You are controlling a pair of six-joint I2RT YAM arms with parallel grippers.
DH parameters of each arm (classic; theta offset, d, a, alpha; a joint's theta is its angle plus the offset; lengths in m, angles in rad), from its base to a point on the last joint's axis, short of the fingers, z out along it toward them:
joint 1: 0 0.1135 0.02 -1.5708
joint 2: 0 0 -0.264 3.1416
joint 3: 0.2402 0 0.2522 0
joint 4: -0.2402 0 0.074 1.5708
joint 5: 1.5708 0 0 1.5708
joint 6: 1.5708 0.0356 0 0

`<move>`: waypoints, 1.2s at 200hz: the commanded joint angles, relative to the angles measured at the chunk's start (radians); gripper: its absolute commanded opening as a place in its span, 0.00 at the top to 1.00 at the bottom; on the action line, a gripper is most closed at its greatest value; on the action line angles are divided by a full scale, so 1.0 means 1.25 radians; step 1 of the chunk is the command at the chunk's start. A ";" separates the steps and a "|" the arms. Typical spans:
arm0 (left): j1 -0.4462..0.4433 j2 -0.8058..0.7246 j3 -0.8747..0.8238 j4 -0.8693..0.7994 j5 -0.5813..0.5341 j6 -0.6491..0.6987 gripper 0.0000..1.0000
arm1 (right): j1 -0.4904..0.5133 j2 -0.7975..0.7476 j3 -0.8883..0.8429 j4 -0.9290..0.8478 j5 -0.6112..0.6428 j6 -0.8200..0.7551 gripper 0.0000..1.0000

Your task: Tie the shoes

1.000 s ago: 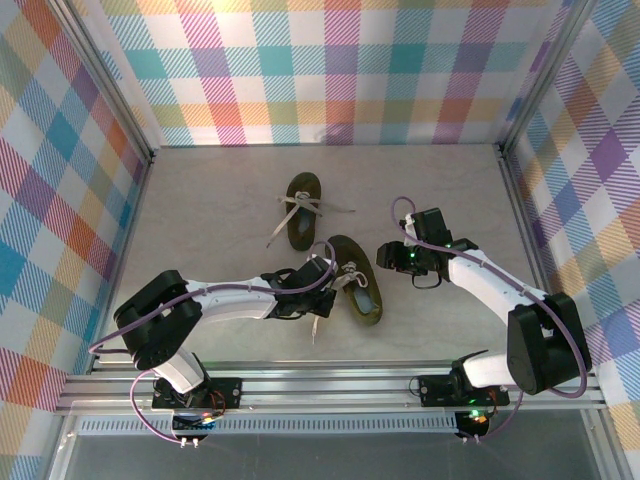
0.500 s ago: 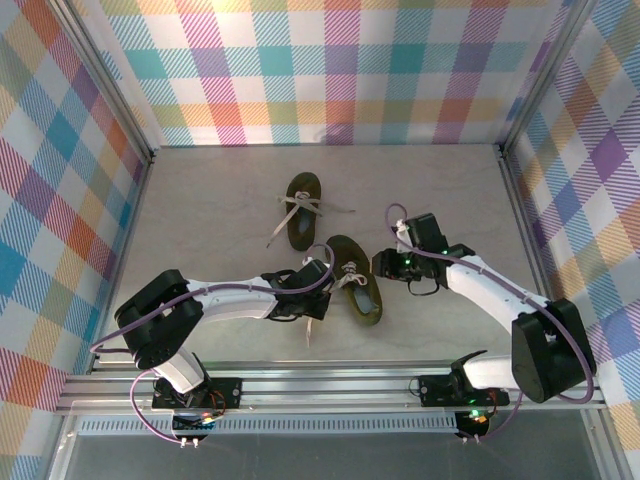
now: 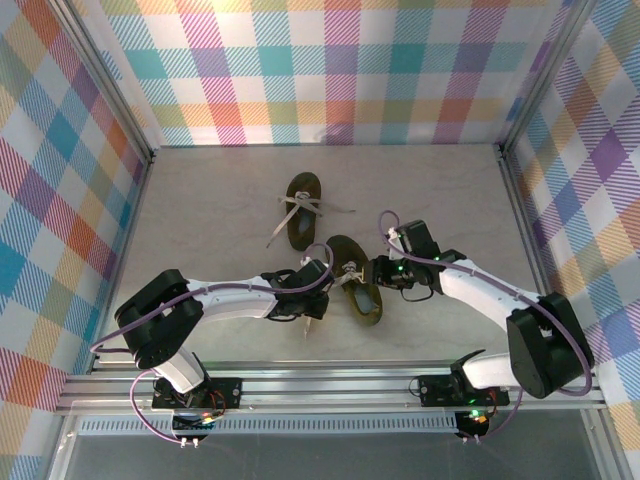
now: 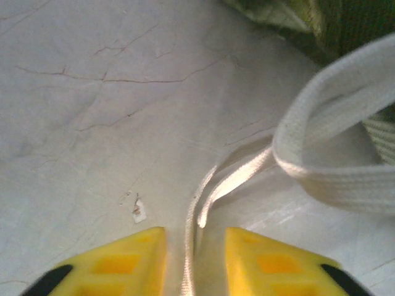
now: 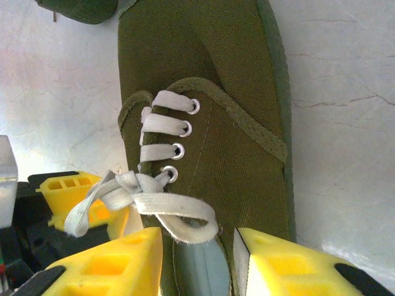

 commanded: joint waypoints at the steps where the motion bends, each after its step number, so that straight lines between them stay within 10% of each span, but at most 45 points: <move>1: 0.010 -0.052 -0.018 0.034 0.014 0.000 0.60 | 0.004 0.024 -0.007 0.051 -0.021 0.022 0.64; 134: 0.024 -0.217 -0.074 0.106 -0.047 0.001 0.49 | 0.004 0.064 -0.021 0.155 -0.074 0.032 0.69; 240: 0.030 -0.204 -0.076 0.124 -0.029 -0.001 0.49 | 0.008 0.105 -0.021 0.177 -0.092 0.035 0.44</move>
